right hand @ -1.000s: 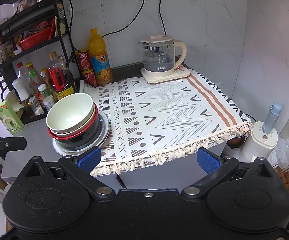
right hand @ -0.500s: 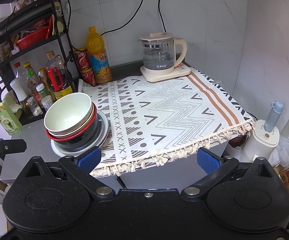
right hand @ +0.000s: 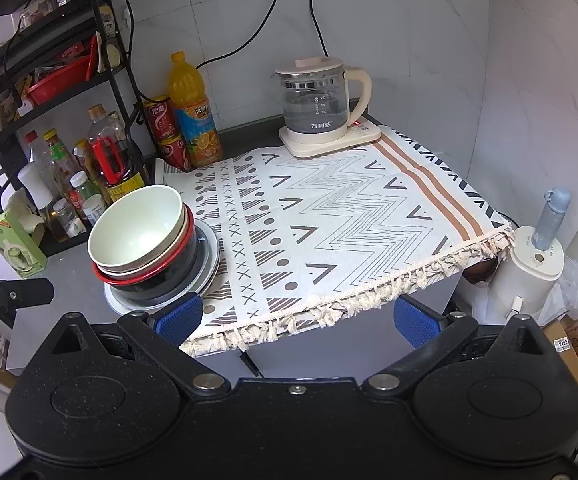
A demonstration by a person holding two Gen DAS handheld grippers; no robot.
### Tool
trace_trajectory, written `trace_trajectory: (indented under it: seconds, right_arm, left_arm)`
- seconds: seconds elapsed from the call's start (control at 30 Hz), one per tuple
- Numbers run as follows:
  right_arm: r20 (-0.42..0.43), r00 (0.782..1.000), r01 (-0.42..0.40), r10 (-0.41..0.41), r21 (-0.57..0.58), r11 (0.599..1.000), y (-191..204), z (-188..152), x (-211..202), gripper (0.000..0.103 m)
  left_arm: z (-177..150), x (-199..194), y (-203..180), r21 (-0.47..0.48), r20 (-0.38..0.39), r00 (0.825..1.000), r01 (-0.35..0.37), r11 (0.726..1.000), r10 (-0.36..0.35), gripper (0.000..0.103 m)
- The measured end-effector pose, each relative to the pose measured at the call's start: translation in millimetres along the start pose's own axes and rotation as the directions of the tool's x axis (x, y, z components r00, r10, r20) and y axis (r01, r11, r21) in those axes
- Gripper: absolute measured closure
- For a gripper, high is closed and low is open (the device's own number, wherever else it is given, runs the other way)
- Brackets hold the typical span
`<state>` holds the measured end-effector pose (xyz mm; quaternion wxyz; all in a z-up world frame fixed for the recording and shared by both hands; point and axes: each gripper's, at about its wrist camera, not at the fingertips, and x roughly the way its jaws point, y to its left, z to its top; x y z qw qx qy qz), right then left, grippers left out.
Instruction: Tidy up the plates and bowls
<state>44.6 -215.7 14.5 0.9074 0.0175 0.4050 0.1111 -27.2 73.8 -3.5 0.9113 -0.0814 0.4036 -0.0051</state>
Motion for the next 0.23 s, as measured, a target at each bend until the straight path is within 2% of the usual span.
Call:
trace_trajectory:
  seconds: [0.23]
  right_arm:
    - [-0.010, 1.000, 0.013, -0.013, -0.002, 1.000, 1.1, -1.6, 1.6, 0.000]
  left_arm:
    - [0.4, 3.2, 2.9, 0.007, -0.009, 1.000, 0.001, 1.000, -0.001, 0.001]
